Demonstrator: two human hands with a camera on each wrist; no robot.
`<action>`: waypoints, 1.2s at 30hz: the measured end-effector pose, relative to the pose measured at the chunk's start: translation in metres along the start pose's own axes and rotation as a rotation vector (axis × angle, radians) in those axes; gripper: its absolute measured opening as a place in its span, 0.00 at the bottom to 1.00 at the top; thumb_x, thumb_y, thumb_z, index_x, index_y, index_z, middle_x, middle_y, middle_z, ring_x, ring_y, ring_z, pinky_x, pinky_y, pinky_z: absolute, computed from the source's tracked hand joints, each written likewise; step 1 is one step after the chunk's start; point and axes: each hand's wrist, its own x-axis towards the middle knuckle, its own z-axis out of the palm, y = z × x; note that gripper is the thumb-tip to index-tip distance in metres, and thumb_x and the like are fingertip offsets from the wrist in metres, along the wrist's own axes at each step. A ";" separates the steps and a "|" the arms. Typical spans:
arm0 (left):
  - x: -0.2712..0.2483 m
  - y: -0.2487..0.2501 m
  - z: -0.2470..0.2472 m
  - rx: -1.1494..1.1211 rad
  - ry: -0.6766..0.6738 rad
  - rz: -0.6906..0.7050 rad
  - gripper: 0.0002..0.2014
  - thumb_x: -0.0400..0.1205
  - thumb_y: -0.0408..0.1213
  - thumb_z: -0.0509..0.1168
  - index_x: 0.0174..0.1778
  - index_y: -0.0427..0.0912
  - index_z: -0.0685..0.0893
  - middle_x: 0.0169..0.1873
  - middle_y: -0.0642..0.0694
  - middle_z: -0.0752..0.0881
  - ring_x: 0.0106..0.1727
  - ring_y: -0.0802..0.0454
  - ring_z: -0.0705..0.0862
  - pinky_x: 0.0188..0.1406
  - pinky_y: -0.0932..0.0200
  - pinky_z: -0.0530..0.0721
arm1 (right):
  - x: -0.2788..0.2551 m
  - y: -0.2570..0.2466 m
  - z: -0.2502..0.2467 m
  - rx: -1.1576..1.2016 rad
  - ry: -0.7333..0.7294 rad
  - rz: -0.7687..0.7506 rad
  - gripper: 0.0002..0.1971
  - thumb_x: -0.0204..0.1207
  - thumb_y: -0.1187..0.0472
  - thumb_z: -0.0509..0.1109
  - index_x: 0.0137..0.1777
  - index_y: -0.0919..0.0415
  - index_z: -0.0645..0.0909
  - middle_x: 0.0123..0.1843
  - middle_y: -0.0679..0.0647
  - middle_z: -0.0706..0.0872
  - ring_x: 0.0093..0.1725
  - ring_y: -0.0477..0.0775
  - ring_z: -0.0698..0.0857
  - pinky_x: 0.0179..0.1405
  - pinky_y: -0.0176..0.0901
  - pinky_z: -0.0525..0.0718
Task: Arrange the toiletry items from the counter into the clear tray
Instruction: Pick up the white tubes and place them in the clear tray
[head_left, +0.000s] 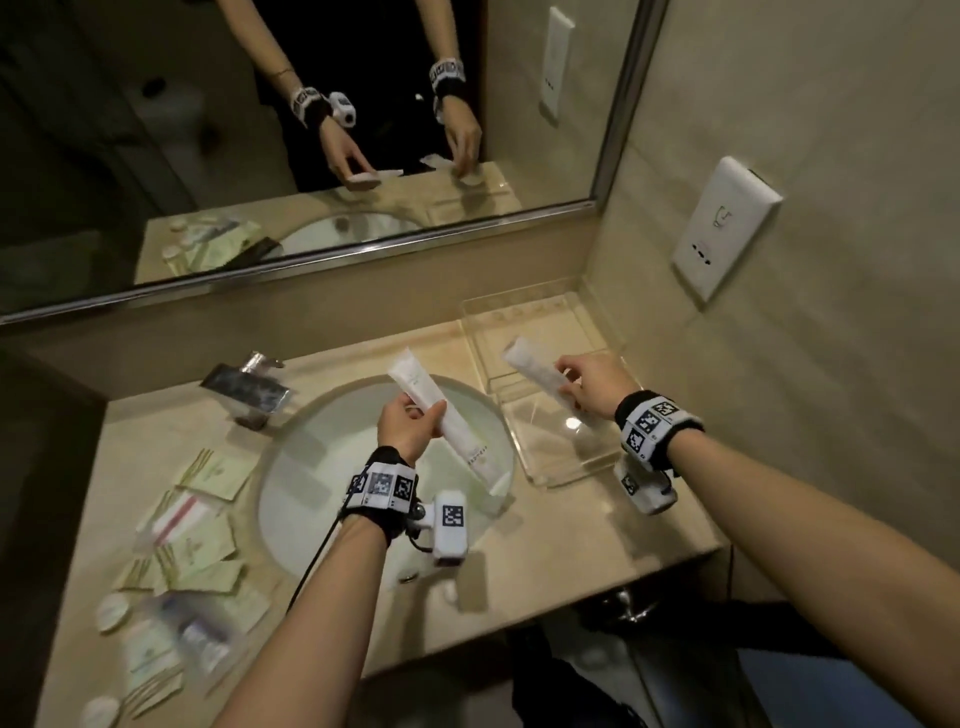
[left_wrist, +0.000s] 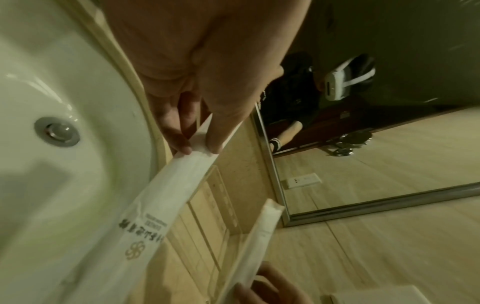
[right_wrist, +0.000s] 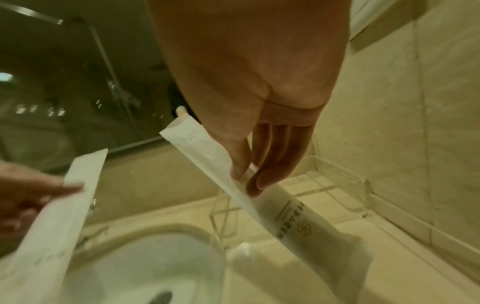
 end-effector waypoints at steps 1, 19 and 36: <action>0.002 -0.002 0.011 -0.015 0.016 -0.027 0.16 0.80 0.32 0.68 0.61 0.29 0.80 0.52 0.31 0.87 0.45 0.40 0.87 0.43 0.51 0.88 | 0.006 0.009 0.003 -0.052 -0.062 -0.017 0.07 0.79 0.60 0.68 0.56 0.53 0.83 0.51 0.56 0.90 0.46 0.56 0.88 0.50 0.53 0.88; 0.010 -0.025 0.030 -0.101 0.127 -0.150 0.16 0.81 0.32 0.68 0.62 0.28 0.79 0.53 0.34 0.86 0.53 0.38 0.87 0.50 0.51 0.87 | 0.024 0.075 0.064 -0.305 -0.277 0.025 0.10 0.77 0.58 0.70 0.58 0.56 0.80 0.61 0.56 0.77 0.55 0.59 0.82 0.50 0.48 0.83; 0.017 -0.008 0.077 -0.454 -0.024 -0.201 0.09 0.80 0.31 0.69 0.53 0.31 0.82 0.45 0.39 0.89 0.44 0.44 0.89 0.47 0.59 0.90 | 0.017 0.061 0.046 0.404 -0.034 -0.013 0.11 0.81 0.52 0.69 0.54 0.57 0.87 0.49 0.50 0.91 0.46 0.46 0.88 0.52 0.44 0.87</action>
